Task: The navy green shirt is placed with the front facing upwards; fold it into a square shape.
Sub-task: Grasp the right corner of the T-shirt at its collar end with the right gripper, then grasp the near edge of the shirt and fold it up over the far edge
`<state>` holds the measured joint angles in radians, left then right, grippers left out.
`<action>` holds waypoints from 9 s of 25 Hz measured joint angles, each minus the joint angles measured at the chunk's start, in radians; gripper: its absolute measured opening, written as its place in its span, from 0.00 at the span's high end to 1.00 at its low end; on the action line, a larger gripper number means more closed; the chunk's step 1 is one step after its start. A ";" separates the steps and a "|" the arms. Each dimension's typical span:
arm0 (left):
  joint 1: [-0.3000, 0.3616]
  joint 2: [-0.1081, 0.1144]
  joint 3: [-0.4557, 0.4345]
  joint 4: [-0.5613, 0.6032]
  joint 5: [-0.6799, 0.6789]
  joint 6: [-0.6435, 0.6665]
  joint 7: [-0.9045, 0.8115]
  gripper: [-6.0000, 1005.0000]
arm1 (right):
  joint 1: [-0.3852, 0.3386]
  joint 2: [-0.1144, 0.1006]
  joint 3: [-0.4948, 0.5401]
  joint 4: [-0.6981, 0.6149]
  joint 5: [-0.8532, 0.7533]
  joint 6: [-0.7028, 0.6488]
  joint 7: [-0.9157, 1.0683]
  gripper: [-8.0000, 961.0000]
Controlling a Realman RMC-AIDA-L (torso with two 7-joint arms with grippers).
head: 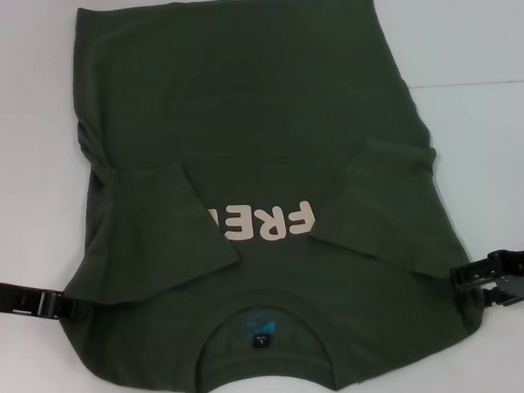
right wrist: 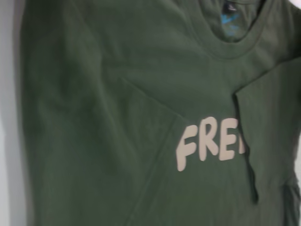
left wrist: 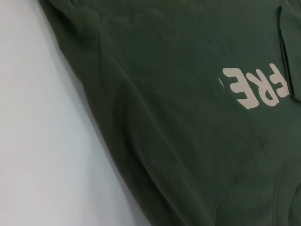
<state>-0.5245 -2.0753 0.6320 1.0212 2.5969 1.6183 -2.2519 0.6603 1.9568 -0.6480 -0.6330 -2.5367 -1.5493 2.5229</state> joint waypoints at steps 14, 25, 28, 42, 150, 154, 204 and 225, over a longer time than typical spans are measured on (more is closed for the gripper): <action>-0.002 0.000 0.000 -0.001 0.000 0.002 0.000 0.97 | -0.002 -0.026 -0.009 0.012 0.004 -0.001 0.006 0.15; -0.004 0.000 0.000 -0.001 -0.001 0.002 0.000 0.97 | -0.001 -0.019 -0.047 0.012 0.003 0.026 0.006 0.15; -0.006 0.000 0.000 -0.001 -0.002 0.002 0.000 0.97 | -0.001 -0.016 -0.048 0.012 0.003 0.030 0.006 0.15; -0.016 0.001 0.000 -0.001 -0.002 0.000 -0.002 0.97 | 0.007 -0.007 -0.036 0.041 0.014 0.051 0.001 0.15; 0.061 0.060 -0.373 -0.142 -0.057 0.304 0.199 0.97 | -0.102 -0.066 0.185 0.076 0.269 -0.329 -0.533 0.97; 0.090 0.063 -0.381 -0.117 -0.041 0.386 0.213 0.97 | -0.125 -0.069 0.161 0.076 0.265 -0.398 -0.620 0.97; -0.070 -0.033 -0.417 -0.408 -0.470 -0.331 0.365 0.97 | -0.079 0.046 0.458 0.176 0.513 0.194 -0.647 0.97; -0.168 -0.080 -0.394 -0.510 -0.586 -0.594 0.502 0.97 | -0.035 0.071 0.431 0.246 0.639 0.445 -0.721 0.97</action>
<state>-0.6929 -2.1557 0.2378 0.5111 2.0105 1.0246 -1.7496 0.6256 2.0276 -0.2174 -0.3868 -1.8978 -1.1045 1.8014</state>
